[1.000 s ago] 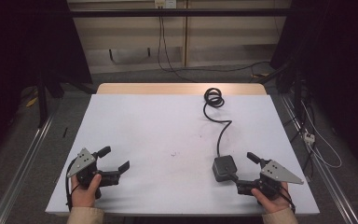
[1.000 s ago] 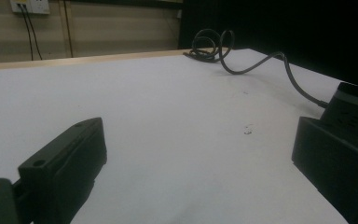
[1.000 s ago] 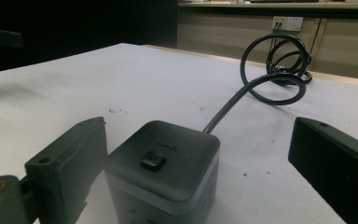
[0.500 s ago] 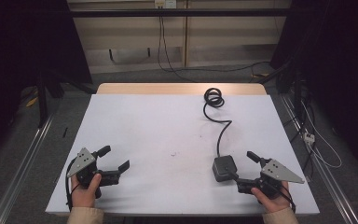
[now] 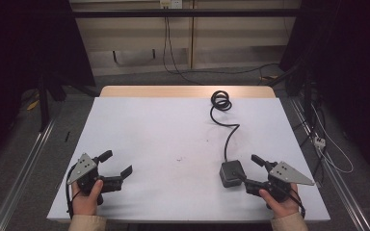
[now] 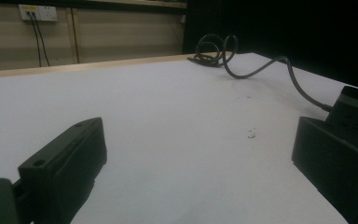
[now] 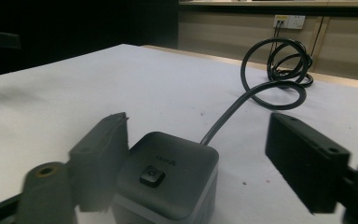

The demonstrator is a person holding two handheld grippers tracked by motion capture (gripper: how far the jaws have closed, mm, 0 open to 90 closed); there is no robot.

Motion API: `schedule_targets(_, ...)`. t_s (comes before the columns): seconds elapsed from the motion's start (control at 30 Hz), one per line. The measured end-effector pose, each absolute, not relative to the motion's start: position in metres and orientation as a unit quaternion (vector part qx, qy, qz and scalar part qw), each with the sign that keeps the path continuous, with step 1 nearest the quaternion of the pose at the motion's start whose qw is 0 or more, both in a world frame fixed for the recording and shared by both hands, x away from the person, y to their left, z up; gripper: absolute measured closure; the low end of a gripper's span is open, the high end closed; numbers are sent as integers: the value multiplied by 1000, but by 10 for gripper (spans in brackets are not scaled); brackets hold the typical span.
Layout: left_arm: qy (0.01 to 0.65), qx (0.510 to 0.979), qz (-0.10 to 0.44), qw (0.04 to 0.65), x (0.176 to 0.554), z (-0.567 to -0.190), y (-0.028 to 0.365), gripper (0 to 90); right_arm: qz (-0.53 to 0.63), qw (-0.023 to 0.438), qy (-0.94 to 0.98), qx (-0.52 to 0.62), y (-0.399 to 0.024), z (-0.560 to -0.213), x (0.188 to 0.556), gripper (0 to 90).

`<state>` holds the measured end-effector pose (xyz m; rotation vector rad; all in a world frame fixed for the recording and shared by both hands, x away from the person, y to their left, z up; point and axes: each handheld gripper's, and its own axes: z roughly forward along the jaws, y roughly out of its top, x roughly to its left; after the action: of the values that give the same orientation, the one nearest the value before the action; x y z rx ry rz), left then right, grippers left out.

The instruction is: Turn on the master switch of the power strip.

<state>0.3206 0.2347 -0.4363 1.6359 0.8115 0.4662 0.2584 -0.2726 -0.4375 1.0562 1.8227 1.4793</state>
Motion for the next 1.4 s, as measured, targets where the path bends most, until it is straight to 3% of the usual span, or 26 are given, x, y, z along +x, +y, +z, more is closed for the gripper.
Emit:
schedule_targets(0.1, 348, 703, 200, 587, 320, -436, 235, 27, 552, 277, 681, 395, -273, -436, 259, 262)
schedule_targets(0.6, 345, 701, 200, 591, 320, -436, 235, 27, 554, 249, 693, 387, -270, -433, 263, 566)
schedule_targets(1.4, 343, 699, 196, 596, 320, -436, 234, 27, 559, 226, 701, 381, -272, -430, 266, 727)
